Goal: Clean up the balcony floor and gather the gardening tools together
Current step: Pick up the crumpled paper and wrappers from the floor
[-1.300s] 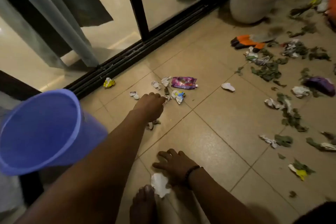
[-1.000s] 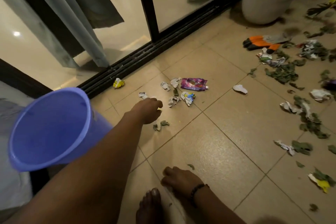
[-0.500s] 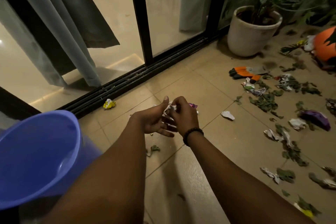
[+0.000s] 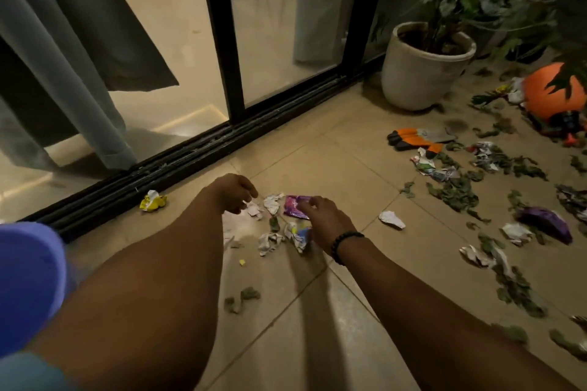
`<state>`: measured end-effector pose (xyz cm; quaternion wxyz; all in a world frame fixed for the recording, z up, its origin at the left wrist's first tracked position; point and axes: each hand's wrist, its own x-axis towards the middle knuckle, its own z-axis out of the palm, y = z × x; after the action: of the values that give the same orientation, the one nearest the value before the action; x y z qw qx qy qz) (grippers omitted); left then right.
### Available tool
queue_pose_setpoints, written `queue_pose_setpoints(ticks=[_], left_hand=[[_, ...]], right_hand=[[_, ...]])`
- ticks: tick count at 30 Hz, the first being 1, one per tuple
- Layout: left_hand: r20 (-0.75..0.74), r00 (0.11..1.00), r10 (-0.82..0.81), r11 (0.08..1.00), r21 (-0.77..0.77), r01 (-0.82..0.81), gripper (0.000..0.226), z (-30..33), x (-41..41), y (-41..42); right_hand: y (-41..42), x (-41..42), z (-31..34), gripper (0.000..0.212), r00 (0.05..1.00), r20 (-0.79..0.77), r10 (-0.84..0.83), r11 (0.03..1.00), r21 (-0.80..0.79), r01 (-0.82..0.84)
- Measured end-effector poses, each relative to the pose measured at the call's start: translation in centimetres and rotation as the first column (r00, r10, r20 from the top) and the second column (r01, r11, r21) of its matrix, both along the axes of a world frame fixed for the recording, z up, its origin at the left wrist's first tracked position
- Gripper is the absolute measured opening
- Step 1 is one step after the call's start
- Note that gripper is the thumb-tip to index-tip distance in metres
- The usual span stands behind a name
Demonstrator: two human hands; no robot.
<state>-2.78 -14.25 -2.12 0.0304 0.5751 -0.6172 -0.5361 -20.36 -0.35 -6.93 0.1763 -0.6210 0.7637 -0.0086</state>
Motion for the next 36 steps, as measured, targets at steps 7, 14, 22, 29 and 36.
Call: queue_pose_setpoints(ticks=[7,14,22,29,36], left_hand=[[-0.033,0.994,0.107,0.994,-0.007,-0.108,0.047,-2.2,2.6,0.2],[-0.156,0.96,0.231,0.944,0.277,-0.182,0.046,-4.6,2.1,-1.4],[-0.425,0.821,0.381,0.785,0.618,-0.044,0.078,-4.4,-1.7,-1.6],[-0.43,0.746,0.509,0.849,0.391,-0.354,0.02,-3.3,-1.5,-3.3],[-0.352,0.742,0.571,0.821,0.279,-0.499,0.028,-4.0,2.9,-4.0]], right_hand=[[-0.6,2.2,-3.7,0.053,0.998,-0.001,0.068,0.984,0.168,-0.067],[-2.2,1.9,-5.1,0.027,0.967,0.223,-0.12,0.987,-0.074,0.14],[-7.5,4.0,-0.3,0.055,0.867,0.497,-0.036,0.896,-0.368,0.248],[-9.1,0.8,0.3,0.072,0.857,0.45,-0.253,0.827,-0.36,0.433],[-4.0,-2.4,-8.7,0.035,0.957,0.053,-0.285,0.956,-0.053,0.287]])
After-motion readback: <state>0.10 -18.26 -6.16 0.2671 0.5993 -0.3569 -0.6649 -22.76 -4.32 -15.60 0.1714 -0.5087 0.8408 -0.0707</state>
